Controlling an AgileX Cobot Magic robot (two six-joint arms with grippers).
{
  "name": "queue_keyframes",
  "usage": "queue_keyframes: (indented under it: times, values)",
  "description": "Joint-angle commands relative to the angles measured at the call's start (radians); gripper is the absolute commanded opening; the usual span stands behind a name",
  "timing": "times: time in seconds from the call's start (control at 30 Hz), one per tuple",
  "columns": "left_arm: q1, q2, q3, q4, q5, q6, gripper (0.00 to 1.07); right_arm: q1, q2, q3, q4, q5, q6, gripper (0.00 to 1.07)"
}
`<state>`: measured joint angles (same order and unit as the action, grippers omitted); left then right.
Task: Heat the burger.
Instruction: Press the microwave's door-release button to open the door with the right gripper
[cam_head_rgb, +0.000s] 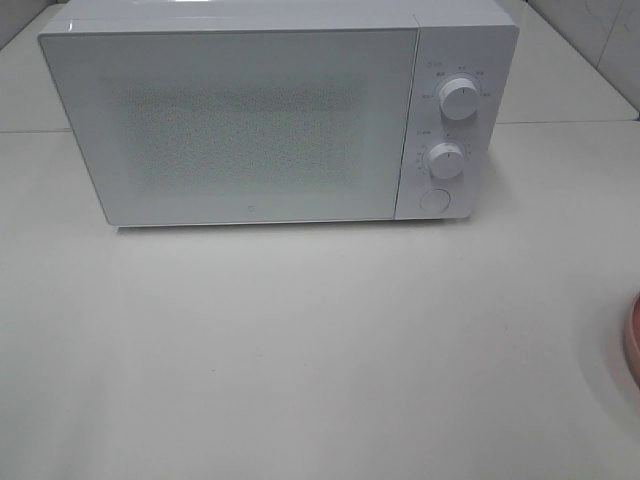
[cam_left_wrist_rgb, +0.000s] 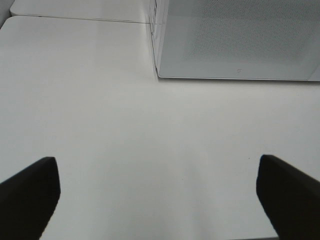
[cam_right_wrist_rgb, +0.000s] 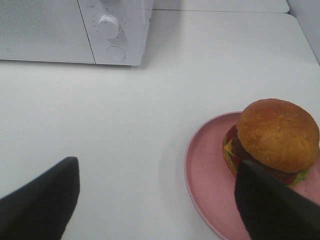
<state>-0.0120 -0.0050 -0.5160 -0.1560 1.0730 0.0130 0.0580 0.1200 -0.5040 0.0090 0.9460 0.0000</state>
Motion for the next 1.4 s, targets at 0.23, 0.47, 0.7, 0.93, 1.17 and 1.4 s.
queue_keyframes:
  times: [0.23,0.47,0.7,0.93,1.17,1.4]
  values:
    - [0.002,-0.016,0.001,0.002,-0.006,0.000,1.00,0.002,0.213,-0.018,0.004,-0.194,-0.008,0.76]
    - [0.002,-0.016,0.001,0.002,-0.006,0.000,1.00,0.002,0.356,-0.018,0.004,-0.354,-0.009,0.76]
    - [0.002,-0.016,0.001,0.002,-0.006,0.000,1.00,0.002,0.487,-0.018,0.004,-0.478,-0.009,0.76]
    - [0.002,-0.016,0.001,0.002,-0.006,0.000,1.00,0.002,0.618,-0.018,0.004,-0.598,-0.009,0.76]
    - [0.002,-0.016,0.001,0.002,-0.006,0.000,1.00,0.002,0.756,-0.018,0.004,-0.687,-0.009,0.76]
    - [0.002,-0.016,0.001,0.002,-0.006,0.000,1.00,0.002,0.874,-0.035,0.014,-0.703,-0.009,0.76]
